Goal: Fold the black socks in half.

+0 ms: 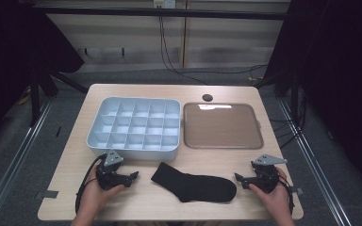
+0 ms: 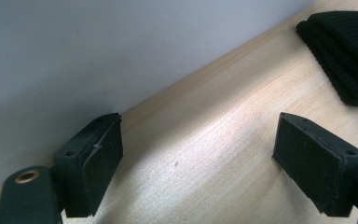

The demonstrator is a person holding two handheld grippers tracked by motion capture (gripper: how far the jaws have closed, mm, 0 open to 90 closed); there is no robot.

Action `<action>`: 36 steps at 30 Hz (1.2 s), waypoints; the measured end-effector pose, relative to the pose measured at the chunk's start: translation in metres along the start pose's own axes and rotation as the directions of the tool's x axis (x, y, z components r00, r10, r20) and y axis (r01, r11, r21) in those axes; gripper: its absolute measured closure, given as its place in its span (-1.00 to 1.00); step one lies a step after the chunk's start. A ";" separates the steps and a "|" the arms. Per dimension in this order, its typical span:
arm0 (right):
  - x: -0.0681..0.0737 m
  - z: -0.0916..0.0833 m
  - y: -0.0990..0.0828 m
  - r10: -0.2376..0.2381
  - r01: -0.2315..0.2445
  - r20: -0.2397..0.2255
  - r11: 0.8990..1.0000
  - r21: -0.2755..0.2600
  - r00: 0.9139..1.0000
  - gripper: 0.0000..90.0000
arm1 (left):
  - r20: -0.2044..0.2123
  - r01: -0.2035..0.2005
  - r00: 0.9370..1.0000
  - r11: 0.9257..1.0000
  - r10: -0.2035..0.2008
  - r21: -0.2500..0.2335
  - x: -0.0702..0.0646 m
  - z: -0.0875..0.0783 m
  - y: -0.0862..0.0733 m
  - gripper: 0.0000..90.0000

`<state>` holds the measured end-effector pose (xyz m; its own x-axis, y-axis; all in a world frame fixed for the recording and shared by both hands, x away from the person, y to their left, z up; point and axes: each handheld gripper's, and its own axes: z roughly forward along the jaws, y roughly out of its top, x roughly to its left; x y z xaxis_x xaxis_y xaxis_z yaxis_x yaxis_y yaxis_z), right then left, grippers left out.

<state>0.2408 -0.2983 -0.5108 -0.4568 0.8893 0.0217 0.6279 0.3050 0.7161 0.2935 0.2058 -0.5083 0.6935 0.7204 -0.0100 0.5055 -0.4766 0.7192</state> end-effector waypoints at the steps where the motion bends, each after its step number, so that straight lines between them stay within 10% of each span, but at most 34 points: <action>1: 0.000 0.000 0.000 0.000 0.000 0.000 1.000 0.000 1.000 -0.70 | 0.000 0.000 1.000 1.000 0.000 0.000 0.000 0.000 0.000 -0.66; 26: 0.005 -0.006 0.001 -0.045 0.044 -0.035 0.999 -0.004 0.998 -0.52 | 0.001 0.006 1.000 1.000 -0.006 0.002 -0.001 0.001 0.001 -0.67; 36: 0.012 -0.013 0.001 -0.066 0.065 -0.094 0.998 -0.012 0.993 -0.31 | 0.019 0.046 0.999 0.996 -0.047 0.075 -0.006 -0.004 0.010 -0.48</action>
<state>0.2276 -0.2914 -0.5004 -0.5544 0.8313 0.0396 0.5894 0.3586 0.7239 0.2925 0.1985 -0.4982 0.6784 0.7324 -0.0574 0.5737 -0.4793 0.6642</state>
